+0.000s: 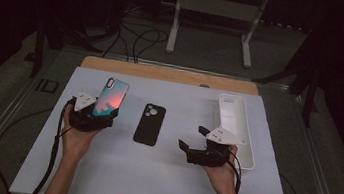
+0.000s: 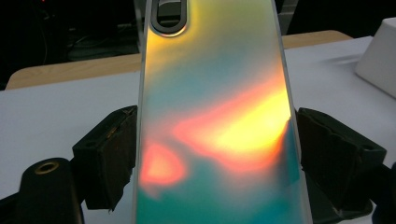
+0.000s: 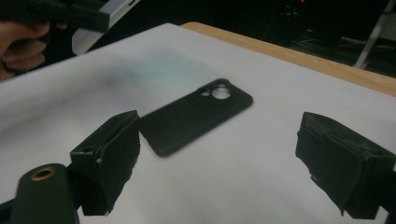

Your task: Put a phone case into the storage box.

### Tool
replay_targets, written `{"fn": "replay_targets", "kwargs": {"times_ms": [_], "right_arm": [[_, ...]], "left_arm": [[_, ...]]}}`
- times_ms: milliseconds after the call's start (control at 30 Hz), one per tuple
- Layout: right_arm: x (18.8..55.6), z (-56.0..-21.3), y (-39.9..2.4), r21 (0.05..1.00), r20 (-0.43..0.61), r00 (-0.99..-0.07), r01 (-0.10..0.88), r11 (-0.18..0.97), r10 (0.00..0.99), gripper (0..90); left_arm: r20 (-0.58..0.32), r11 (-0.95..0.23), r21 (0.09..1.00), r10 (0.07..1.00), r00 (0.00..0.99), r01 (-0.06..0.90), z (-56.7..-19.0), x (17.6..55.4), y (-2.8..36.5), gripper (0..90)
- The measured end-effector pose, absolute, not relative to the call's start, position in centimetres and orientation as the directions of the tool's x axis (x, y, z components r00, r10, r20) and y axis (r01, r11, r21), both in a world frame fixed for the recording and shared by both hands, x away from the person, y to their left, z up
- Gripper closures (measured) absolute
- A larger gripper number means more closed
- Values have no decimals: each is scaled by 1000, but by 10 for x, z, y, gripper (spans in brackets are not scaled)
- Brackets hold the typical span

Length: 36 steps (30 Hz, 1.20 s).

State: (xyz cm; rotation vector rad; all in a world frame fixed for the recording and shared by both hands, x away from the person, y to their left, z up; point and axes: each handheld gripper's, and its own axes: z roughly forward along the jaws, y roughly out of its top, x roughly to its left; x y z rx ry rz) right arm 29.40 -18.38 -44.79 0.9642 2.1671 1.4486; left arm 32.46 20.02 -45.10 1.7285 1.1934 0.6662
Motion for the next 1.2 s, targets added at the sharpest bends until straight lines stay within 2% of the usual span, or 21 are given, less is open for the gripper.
{"fn": "replay_targets", "kwargs": {"times_ms": [433,1200], "right_arm": [[313,-432,-169,905,129,-705,371,208,697,130],[337,-413,-117,892,230,-748,418,174,623,102]], "left_arm": [[-12,-173,918,887,462,356,-433,309,175,165],[24,-209,937,838,545,281,-430,295,145,165]]}}
